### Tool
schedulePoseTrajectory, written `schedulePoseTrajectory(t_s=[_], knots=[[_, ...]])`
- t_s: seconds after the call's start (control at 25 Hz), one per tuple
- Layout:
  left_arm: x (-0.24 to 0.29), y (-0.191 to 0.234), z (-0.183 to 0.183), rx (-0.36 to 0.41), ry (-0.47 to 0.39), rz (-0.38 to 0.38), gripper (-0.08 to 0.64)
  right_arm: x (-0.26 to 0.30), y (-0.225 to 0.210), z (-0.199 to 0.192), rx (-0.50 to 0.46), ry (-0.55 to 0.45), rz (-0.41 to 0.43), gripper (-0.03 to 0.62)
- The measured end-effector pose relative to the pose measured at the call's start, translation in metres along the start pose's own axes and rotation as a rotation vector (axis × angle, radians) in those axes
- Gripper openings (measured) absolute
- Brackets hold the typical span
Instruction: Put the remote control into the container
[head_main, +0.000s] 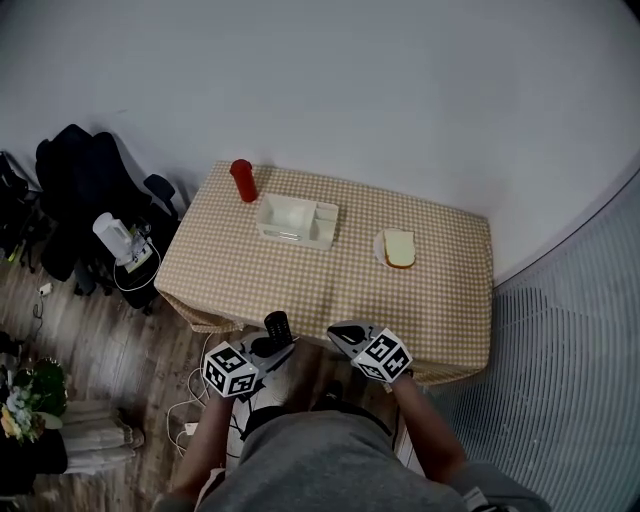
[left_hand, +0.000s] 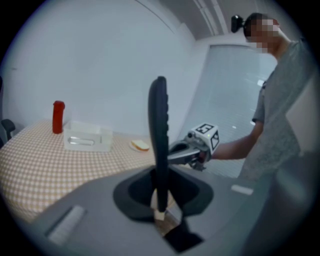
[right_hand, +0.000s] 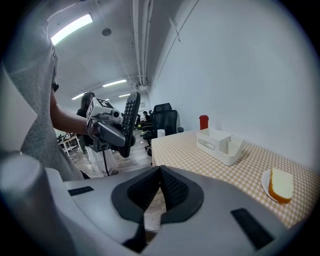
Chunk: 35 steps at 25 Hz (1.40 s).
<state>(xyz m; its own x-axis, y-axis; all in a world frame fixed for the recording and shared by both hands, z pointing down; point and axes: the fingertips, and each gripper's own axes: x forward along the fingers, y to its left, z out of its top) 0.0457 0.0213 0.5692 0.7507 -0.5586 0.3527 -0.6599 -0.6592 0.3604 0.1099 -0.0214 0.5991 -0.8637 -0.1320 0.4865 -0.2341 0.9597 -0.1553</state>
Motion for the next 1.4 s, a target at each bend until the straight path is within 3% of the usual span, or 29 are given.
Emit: schedulePoseTrajectory(t_s=[0.48,0.8,1.16,1.4], knots=[[0.021,0.005,0.013,-0.008,0.011,0.025,0.06,0.0,-0.023,-0.004,0.008,-0.003,0.037,0.015],[0.03,0.025,0.028,-0.013,-0.005,-0.018,0.06,0.016,-0.037,0.001,0.031,-0.009,0.024,0.015],[0.039,0.063,0.05,-0.007,-0.006,-0.081,0.06,0.029,-0.064,0.014,0.057,0.002,-0.035,0.015],[0.042,0.089,0.06,0.045,0.007,-0.109,0.058,0.043,-0.075,0.024,0.065,0.006,-0.085,0.015]])
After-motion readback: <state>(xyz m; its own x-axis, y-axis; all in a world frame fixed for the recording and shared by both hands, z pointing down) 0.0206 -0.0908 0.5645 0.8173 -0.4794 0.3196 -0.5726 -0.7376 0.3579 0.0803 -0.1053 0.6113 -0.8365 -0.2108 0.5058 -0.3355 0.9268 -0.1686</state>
